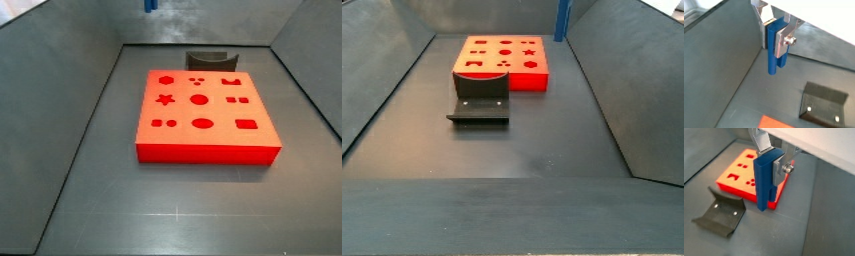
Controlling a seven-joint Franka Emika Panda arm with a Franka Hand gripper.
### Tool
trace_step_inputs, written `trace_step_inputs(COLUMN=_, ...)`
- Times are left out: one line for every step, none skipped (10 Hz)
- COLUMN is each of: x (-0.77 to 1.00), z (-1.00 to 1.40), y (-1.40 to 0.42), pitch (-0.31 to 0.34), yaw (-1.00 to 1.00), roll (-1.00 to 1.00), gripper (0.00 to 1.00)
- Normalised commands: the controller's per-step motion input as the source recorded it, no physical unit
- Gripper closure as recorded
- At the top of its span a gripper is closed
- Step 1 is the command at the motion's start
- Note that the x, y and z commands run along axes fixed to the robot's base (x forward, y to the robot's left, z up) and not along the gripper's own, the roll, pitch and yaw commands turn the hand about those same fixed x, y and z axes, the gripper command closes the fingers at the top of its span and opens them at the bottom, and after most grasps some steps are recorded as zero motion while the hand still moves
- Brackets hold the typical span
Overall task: Pick up the square-circle object. Move up. Rotate the square-circle object. Move to above the board. Insert the square-circle object.
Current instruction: Rotate the square-circle object.
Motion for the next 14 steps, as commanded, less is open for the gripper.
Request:
trace_step_inputs(x=0.03, z=0.0, y=-0.01, pitch=0.029, yaw=0.79, roll=0.03, gripper=1.0)
trace_step_inputs(x=0.03, z=0.0, y=-0.01, pitch=0.029, yaw=0.56, roll=0.03, gripper=1.0)
trace_step_inputs(x=0.03, z=0.0, y=-0.01, pitch=0.029, yaw=0.37, roll=0.03, gripper=1.0)
trace_step_inputs(x=0.03, z=0.0, y=-0.01, pitch=0.029, yaw=0.2, roll=0.03, gripper=1.0)
trace_step_inputs(x=0.0, z=0.0, y=0.0, pitch=0.029, yaw=0.98, roll=0.03, gripper=1.0)
trace_step_inputs(x=0.0, z=0.0, y=0.0, pitch=0.029, yaw=0.9, roll=0.03, gripper=1.0)
trace_step_inputs(x=0.0, z=0.0, y=0.0, pitch=0.029, yaw=0.58, roll=0.03, gripper=1.0)
trace_step_inputs(x=0.0, z=0.0, y=0.0, pitch=0.029, yaw=0.38, roll=0.03, gripper=1.0)
trace_step_inputs(x=0.0, z=0.0, y=0.0, pitch=0.028, yaw=0.21, roll=0.03, gripper=1.0)
trace_step_inputs(x=0.0, z=-1.0, y=0.0, pitch=0.028, yaw=0.16, roll=0.03, gripper=1.0)
trace_step_inputs(x=0.01, z=-1.0, y=0.0, pitch=0.007, yaw=0.09, roll=0.03, gripper=1.0)
trace_step_inputs(x=0.02, z=-1.0, y=0.0, pitch=-0.009, yaw=0.07, roll=0.03, gripper=1.0)
trace_step_inputs(x=0.02, z=-1.0, y=0.0, pitch=-0.023, yaw=0.05, roll=0.02, gripper=1.0)
trace_step_inputs(x=0.02, z=-1.0, y=0.0, pitch=-0.039, yaw=0.04, roll=0.02, gripper=1.0)
